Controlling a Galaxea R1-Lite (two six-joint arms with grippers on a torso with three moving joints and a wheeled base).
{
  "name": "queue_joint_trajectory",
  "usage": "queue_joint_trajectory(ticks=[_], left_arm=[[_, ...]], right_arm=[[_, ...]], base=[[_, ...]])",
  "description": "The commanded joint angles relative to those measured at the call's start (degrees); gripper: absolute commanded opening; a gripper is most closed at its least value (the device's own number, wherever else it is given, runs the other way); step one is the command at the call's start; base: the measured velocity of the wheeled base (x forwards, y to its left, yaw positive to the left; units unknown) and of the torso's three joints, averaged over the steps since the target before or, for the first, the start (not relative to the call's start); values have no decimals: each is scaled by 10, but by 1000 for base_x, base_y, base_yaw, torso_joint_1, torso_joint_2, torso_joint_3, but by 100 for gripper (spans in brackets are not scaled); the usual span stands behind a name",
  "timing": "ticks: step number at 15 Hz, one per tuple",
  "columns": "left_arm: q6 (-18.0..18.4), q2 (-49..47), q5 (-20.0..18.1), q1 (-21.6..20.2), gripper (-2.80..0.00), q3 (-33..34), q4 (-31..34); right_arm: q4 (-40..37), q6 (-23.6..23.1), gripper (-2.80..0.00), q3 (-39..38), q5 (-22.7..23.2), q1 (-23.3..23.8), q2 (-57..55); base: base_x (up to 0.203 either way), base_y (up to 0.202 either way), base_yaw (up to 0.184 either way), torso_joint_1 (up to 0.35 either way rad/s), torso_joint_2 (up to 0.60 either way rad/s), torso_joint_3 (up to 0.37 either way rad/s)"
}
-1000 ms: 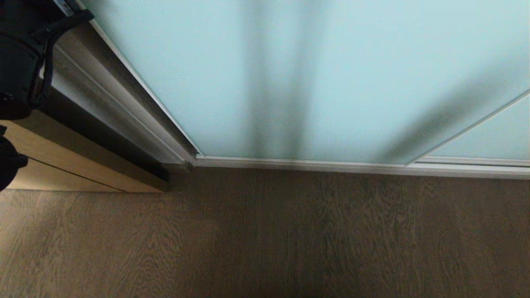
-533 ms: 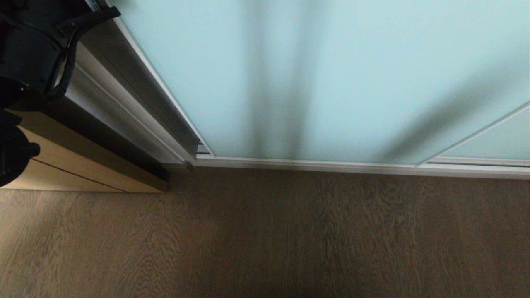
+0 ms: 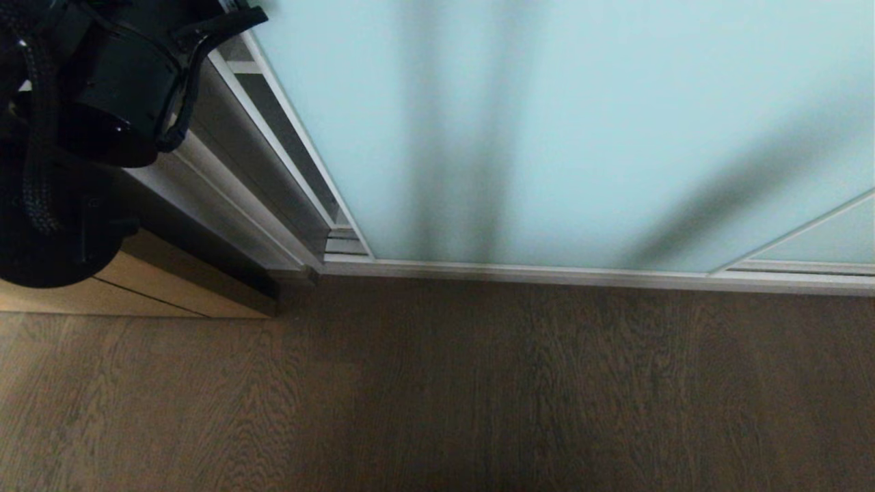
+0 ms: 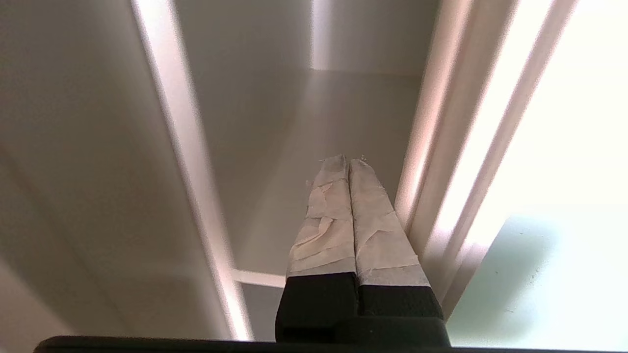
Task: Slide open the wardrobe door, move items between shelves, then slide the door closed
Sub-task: Open the door
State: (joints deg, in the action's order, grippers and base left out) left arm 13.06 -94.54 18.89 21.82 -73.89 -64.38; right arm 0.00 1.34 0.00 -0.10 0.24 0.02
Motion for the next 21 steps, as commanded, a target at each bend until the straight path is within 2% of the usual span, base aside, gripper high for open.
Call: queue_joint_trajectory(ticks=[1, 5, 9, 12, 14, 16, 18, 21], left_arm=[[4, -25, 5, 50, -280, -3, -4], [10, -57, 8, 93, -280, -31, -5], [16, -67, 13, 134, -280, -24, -14], [15, -49, 43, 130, -280, -25, -42], [16, -9, 57, 97, -280, -12, -36], [38, 46, 75, 83, -280, 53, -19], [60, 110, 88, 71, -280, 146, 5], [73, 212, 116, 32, -280, 299, 29]], right_arm=[[0, 0, -280, 0, 0, 0, 0], [0, 0, -280, 0, 0, 0, 0], [0, 0, -280, 0, 0, 0, 0], [0, 0, -280, 0, 0, 0, 0], [0, 0, -280, 0, 0, 0, 0], [0, 0, -280, 0, 0, 0, 0], [0, 0, -280, 0, 0, 0, 0], [0, 0, -280, 0, 0, 0, 0]], base=[[0, 0, 0, 0, 0, 0], [0, 0, 0, 0, 0, 0], [0, 0, 0, 0, 0, 0], [0, 0, 0, 0, 0, 0], [0, 0, 0, 0, 0, 0], [0, 0, 0, 0, 0, 0], [0, 0, 0, 0, 0, 0], [0, 0, 0, 0, 0, 0]])
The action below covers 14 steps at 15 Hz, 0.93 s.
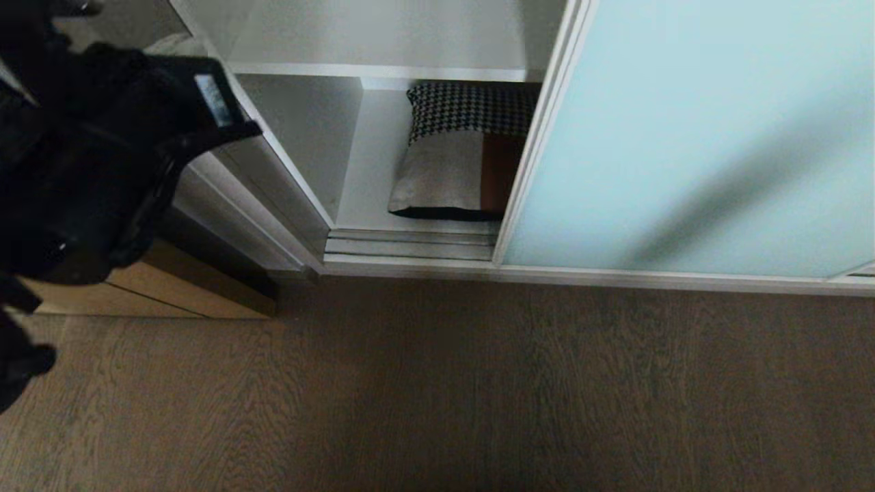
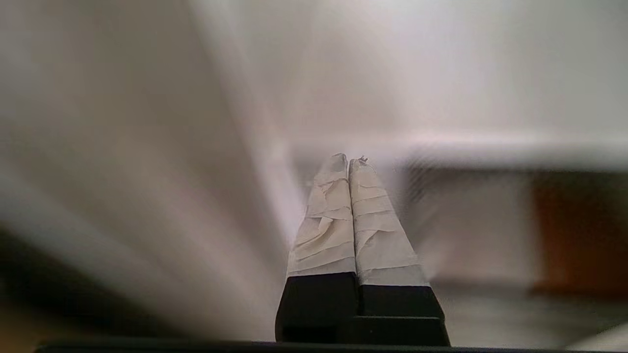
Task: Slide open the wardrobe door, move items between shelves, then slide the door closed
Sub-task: Open the door
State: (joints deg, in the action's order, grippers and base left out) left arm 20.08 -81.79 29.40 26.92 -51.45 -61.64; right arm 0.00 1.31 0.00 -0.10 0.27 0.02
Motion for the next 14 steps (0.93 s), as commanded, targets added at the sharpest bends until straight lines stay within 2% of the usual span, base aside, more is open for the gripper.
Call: queue_joint_trajectory(ticks=[1, 3, 6, 10, 12, 14], left_arm=[[4, 125, 26, -36, -280, 125, 6], [5, 207, 50, -72, -280, 214, 12], [4, 334, 65, -131, -280, 348, 20], [3, 509, 65, -197, -280, 455, 54], [1, 612, 64, -220, -280, 482, 122], [-12, 701, 52, -243, -280, 499, 227]], right_arm=[[0, 0, -280, 0, 0, 0, 0], [0, 0, -280, 0, 0, 0, 0], [0, 0, -280, 0, 0, 0, -1], [0, 0, -280, 0, 0, 0, 0], [0, 0, -280, 0, 0, 0, 0], [0, 0, -280, 0, 0, 0, 0]], base=[[0, 0, 0, 0, 0, 0], [0, 0, 0, 0, 0, 0], [0, 0, 0, 0, 0, 0], [0, 0, 0, 0, 0, 0], [0, 0, 0, 0, 0, 0], [0, 0, 0, 0, 0, 0]])
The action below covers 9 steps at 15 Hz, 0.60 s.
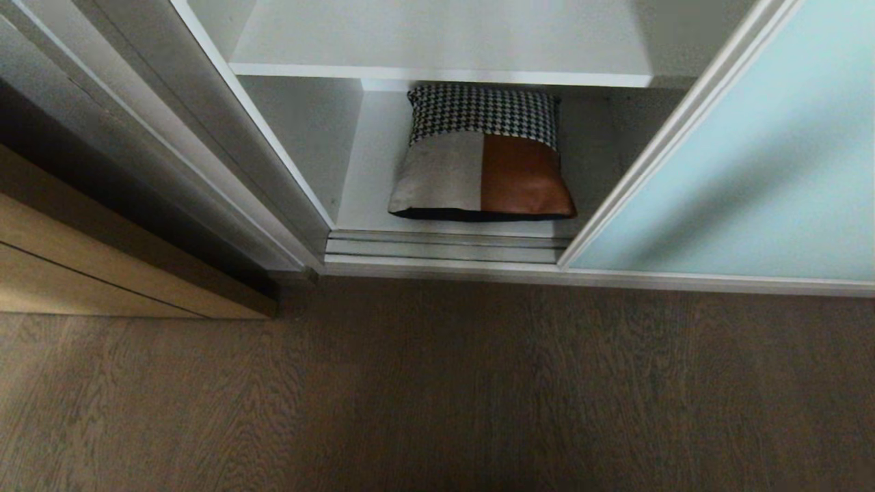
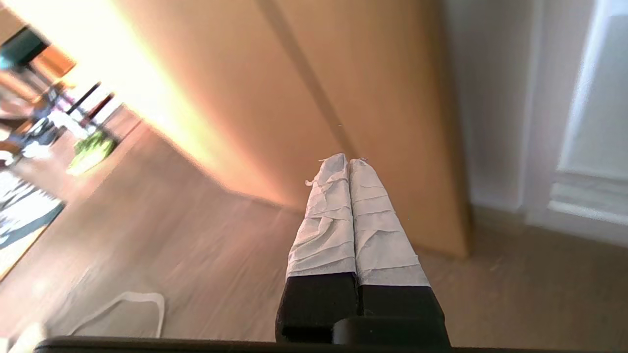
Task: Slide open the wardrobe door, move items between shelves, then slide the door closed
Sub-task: Open the door
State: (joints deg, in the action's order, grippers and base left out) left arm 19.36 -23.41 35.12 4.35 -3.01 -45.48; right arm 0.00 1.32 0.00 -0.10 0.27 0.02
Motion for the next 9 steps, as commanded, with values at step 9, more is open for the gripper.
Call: queue_joint_trajectory(ticks=[9], left_arm=[[-133, 234, -368, -42, -280, 29, 462]], right_arm=[[0, 0, -280, 0, 0, 0, 0]], base=[[0, 0, 0, 0, 0, 0]])
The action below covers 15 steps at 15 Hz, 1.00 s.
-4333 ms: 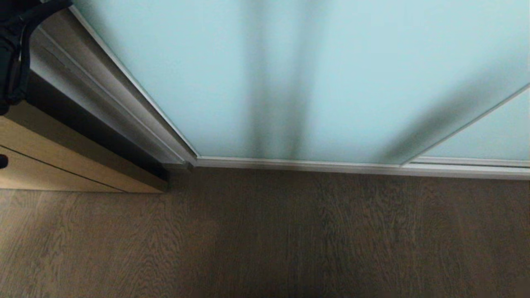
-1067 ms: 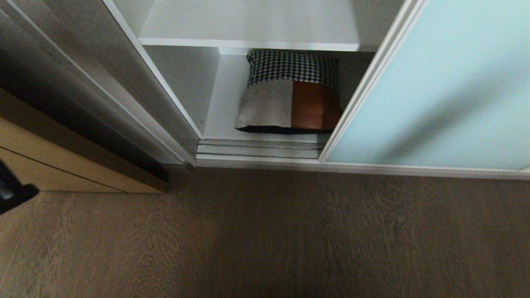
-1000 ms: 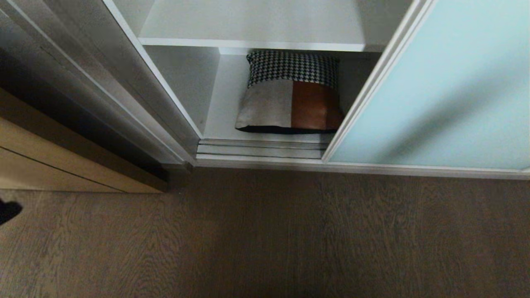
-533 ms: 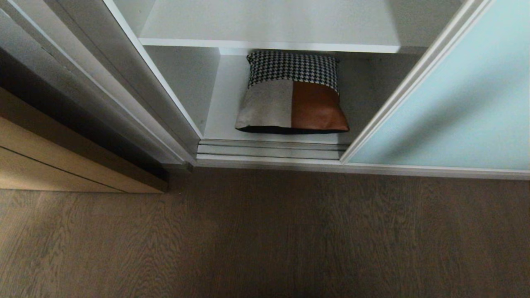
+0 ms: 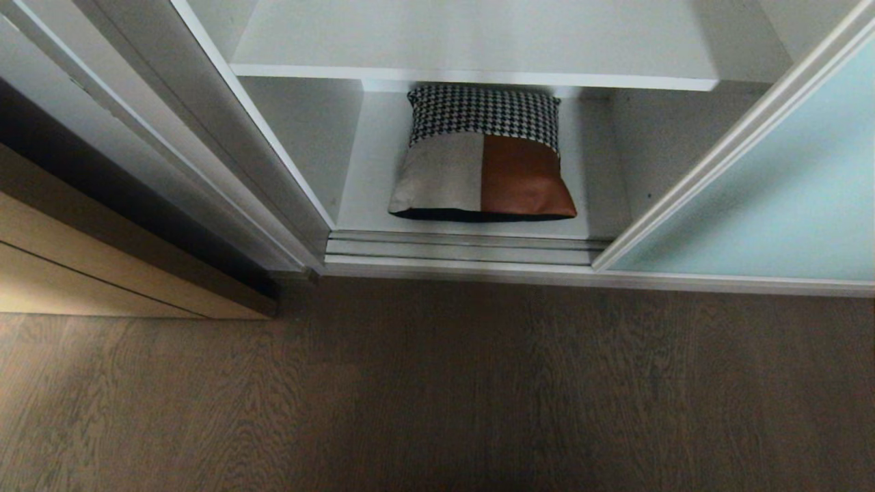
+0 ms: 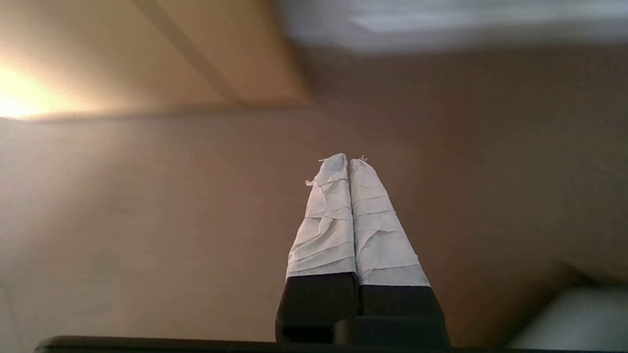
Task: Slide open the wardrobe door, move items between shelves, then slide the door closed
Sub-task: Open the door
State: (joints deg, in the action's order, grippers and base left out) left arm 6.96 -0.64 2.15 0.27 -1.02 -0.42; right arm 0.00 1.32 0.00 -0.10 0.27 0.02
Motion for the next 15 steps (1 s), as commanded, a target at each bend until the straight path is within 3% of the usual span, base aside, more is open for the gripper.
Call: queue_joint_trajectory(ticks=[1, 2, 6, 11, 15], left_arm=[[-11, 6, -41, -1, -280, 6, 28], [-11, 6, -43, -1, -280, -6, 55], [-41, 6, -40, -1, -280, -5, 49], [-51, 6, -33, -1, -280, -4, 47], [-56, 6, -20, -1, -280, 10, 4]], right_arm=[[0, 0, -280, 0, 0, 0, 0], [0, 0, -280, 0, 0, 0, 0], [0, 0, -280, 0, 0, 0, 0], [0, 0, -280, 0, 0, 0, 0], [0, 0, -280, 0, 0, 0, 0]], base=[[0, 0, 0, 0, 0, 0], [0, 0, 0, 0, 0, 0], [0, 0, 0, 0, 0, 0], [0, 0, 0, 0, 0, 0], [0, 0, 0, 0, 0, 0]])
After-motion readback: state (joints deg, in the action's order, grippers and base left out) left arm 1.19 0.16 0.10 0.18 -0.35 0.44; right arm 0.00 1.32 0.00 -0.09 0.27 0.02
